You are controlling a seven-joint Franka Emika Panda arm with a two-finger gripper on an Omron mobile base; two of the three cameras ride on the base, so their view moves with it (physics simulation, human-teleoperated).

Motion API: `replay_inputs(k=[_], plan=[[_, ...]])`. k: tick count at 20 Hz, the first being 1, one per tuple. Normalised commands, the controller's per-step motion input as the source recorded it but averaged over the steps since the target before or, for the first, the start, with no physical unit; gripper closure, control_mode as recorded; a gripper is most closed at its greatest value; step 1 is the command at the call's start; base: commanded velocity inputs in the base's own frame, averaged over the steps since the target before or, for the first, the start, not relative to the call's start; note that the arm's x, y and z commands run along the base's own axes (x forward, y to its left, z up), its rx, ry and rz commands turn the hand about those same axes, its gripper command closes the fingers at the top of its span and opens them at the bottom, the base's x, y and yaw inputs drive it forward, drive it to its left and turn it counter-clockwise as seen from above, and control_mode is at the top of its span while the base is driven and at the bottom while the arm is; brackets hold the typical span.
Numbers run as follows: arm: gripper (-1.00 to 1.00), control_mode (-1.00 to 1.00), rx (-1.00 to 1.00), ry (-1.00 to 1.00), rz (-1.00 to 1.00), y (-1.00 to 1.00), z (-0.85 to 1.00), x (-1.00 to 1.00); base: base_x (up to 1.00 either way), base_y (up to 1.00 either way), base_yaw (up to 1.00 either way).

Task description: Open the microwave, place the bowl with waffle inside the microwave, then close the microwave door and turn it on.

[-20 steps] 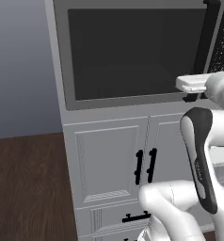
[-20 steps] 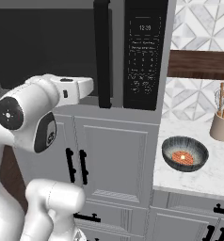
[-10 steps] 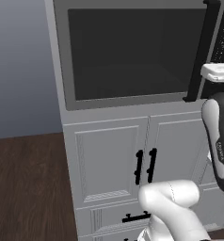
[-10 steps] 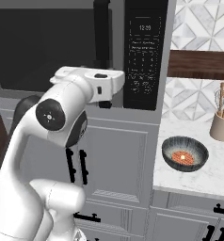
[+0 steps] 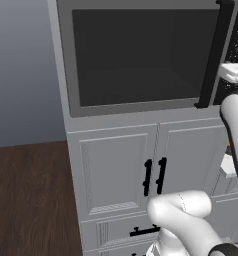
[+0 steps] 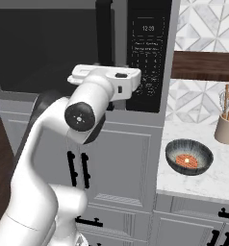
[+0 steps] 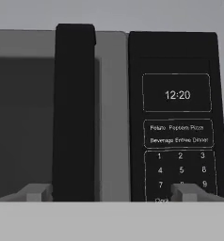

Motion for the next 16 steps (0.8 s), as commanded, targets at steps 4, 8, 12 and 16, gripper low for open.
replay_inputs(k=[4, 8, 12, 16], plan=[[-1.00, -1.00, 0.00, -0.04, 0.01, 0.00, 0.00, 0.35, 0.00, 0.00, 0.00], [-1.00, -1.00, 0.00, 0.00, 0.01, 0.00, 0.00, 0.52, 0.00, 0.00, 0.00], [-1.00, -1.00, 0.00, -0.01, 0.01, 0.00, 0.00, 0.41, 0.00, 0.00, 0.00], [-1.00, -1.00, 0.00, -0.08, 0.01, 0.01, 0.00, 0.02, 0.00, 0.00, 0.00]])
